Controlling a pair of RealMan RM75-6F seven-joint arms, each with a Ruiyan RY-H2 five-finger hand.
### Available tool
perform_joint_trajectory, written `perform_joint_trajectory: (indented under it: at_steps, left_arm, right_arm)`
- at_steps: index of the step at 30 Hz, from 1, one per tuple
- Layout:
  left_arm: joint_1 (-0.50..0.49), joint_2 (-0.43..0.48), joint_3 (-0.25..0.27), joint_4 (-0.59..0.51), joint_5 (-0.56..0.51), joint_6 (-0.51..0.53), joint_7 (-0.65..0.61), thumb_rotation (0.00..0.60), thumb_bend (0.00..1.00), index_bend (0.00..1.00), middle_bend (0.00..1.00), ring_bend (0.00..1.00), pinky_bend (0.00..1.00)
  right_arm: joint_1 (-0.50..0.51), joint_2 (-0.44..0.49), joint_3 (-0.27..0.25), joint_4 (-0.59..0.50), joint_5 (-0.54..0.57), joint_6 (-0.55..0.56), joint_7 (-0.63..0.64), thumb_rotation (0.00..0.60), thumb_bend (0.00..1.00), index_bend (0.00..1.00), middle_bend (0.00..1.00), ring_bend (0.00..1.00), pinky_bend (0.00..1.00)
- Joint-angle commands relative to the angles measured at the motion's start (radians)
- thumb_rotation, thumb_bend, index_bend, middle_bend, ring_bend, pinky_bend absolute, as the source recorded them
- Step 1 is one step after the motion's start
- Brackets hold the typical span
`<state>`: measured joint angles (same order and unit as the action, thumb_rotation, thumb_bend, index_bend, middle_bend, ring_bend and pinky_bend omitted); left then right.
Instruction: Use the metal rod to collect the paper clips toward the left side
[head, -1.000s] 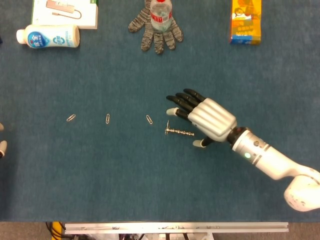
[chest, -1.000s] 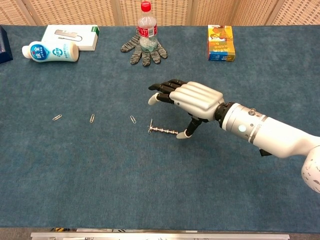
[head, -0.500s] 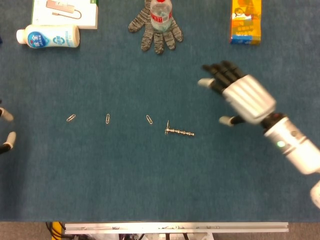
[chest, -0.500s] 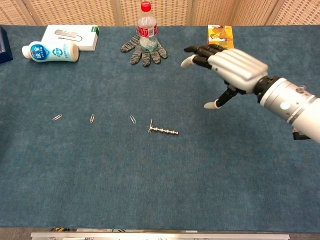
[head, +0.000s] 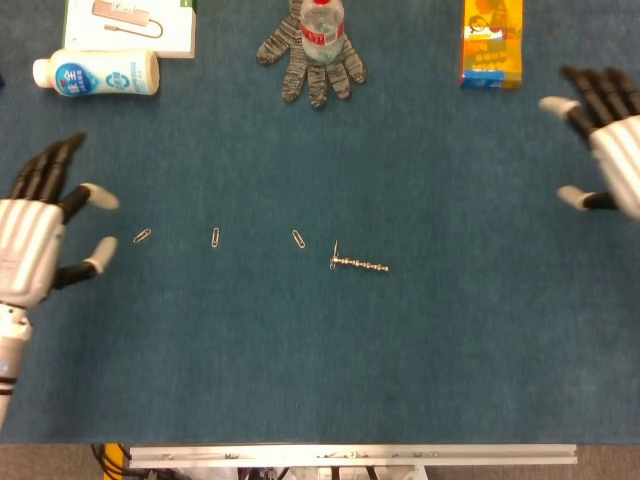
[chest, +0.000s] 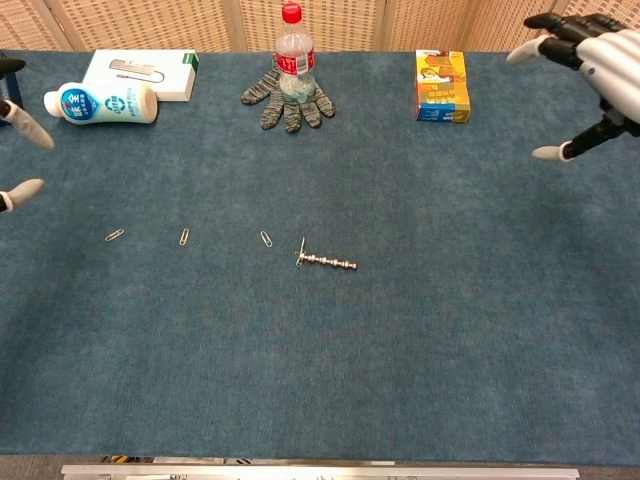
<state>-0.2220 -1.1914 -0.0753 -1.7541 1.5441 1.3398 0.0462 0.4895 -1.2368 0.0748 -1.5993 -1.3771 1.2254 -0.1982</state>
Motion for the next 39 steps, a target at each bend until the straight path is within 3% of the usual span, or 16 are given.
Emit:
perform_joint_trajectory:
  at_steps: [1, 5, 11, 22, 31, 39]
  left_arm:
    - [-0.049, 0.0, -0.007, -0.021, 0.013, -0.055, -0.005, 0.6, 0.29, 0.4, 0.03, 0.0, 0.07]
    - [-0.096, -0.012, -0.016, -0.026, 0.018, -0.105, -0.013, 0.6, 0.29, 0.38, 0.0, 0.0, 0.0]
    - [-0.165, -0.02, -0.028, -0.032, -0.01, -0.196, -0.009, 0.6, 0.21, 0.36, 0.0, 0.0, 0.0]
    - [-0.288, -0.023, -0.017, -0.047, -0.056, -0.382, 0.023, 0.6, 0.17, 0.33, 0.0, 0.0, 0.0]
    - [-0.373, -0.055, -0.006, -0.019, -0.051, -0.476, 0.018, 0.6, 0.17, 0.32, 0.0, 0.0, 0.0]
    - [-0.435, -0.095, -0.028, -0.016, -0.088, -0.517, 0.04, 0.6, 0.17, 0.33, 0.0, 0.0, 0.0]
  right_arm:
    - [-0.038, 0.036, 0.001, 0.006, 0.012, 0.04, 0.004, 0.6, 0.0, 0.24, 0.05, 0.0, 0.0]
    - [-0.08, 0.072, 0.005, 0.012, 0.028, 0.08, 0.009, 0.6, 0.0, 0.26, 0.06, 0.0, 0.0]
    - [-0.133, 0.135, 0.018, -0.004, 0.049, 0.134, 0.005, 0.6, 0.0, 0.26, 0.06, 0.0, 0.0]
    - [-0.203, 0.225, 0.046, -0.048, 0.068, 0.201, 0.011, 0.6, 0.0, 0.27, 0.06, 0.0, 0.0]
    - [-0.233, 0.242, 0.064, -0.05, 0.099, 0.21, 0.007, 0.6, 0.0, 0.28, 0.06, 0.0, 0.0]
    - [-0.244, 0.24, 0.084, -0.053, 0.106, 0.219, 0.008, 0.6, 0.0, 0.29, 0.06, 0.0, 0.0]
